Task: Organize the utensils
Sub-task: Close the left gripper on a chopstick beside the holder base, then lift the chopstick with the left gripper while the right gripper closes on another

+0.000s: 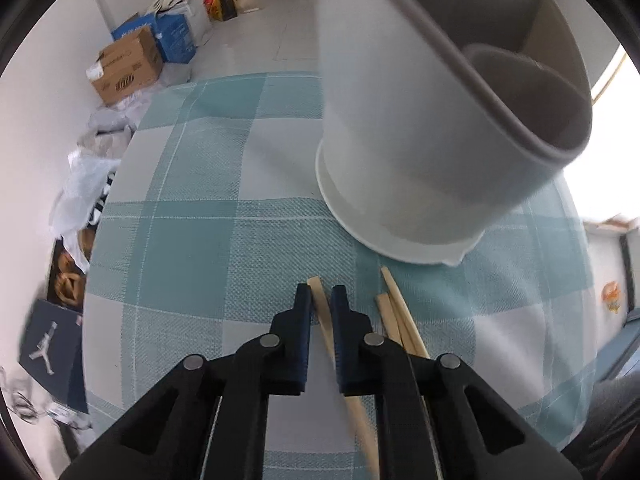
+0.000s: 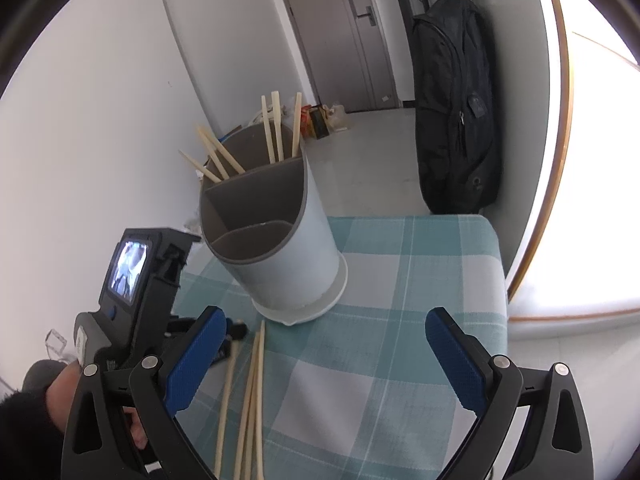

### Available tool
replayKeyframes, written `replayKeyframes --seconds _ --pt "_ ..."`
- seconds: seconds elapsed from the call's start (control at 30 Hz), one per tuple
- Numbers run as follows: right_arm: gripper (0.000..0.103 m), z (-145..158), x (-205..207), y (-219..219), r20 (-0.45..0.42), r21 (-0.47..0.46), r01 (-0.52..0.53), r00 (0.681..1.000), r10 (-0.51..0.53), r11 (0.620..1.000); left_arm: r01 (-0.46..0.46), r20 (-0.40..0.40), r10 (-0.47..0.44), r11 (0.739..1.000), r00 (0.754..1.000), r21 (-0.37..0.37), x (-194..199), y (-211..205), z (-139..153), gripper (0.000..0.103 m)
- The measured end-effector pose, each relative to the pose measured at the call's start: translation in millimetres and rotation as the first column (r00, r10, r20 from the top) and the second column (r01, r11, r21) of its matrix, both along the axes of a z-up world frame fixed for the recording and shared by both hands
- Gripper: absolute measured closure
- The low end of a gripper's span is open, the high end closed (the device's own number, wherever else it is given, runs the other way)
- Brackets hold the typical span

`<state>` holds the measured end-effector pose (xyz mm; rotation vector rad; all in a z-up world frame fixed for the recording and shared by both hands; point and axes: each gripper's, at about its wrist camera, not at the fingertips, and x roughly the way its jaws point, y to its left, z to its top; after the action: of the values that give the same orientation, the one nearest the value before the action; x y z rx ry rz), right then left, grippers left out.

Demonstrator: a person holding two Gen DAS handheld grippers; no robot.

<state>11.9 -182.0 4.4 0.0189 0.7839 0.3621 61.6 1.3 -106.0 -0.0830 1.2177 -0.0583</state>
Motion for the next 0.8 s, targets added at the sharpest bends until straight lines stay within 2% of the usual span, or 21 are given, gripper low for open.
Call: replayKeyframes --seconds 0.17,0.27,0.37,0.43,0.5,0.67,0.8 --pt "0.002 -8.2 0.1 5.9 -0.034 -0.01 -0.005 0.999 0.004 1.0 -0.048 0.002 0.048 0.995 0.999 -0.091 -1.9 13.7 -0.5 0.1" --pt "0.002 -15.9 1.2 10.8 -0.069 -0.001 -0.016 0.997 0.016 1.0 -0.086 0.018 0.09 0.983 0.996 -0.164 -6.2 24.8 5.4 0.1" --pt "0.003 -22.9 0.2 16.9 -0.093 0.008 -0.025 0.995 0.025 1.0 -0.115 0.088 0.137 0.969 0.987 -0.218 -13.5 40.5 22.8 0.1" --pt "0.008 -28.9 1.7 23.2 -0.128 -0.005 -0.033 0.991 0.032 0.999 -0.124 0.134 0.163 0.959 0.978 -0.256 -19.4 48.4 33.6 0.1" --pt "0.025 -34.7 2.8 29.1 -0.163 -0.013 -0.051 0.985 0.048 0.999 -0.134 0.172 0.189 0.948 0.967 -0.288 -26.7 56.6 43.0 0.1" --pt "0.034 -47.5 4.3 44.5 -0.227 -0.026 -0.099 0.97 0.091 0.995 -0.155 0.223 0.246 0.919 0.943 -0.362 -37.6 72.0 55.2 0.1" --pt "0.035 -54.3 11.7 57.5 -0.264 -0.041 -0.132 0.957 0.117 0.99 -0.152 0.246 0.263 0.907 0.933 -0.393 -33.9 83.4 57.1 0.1"
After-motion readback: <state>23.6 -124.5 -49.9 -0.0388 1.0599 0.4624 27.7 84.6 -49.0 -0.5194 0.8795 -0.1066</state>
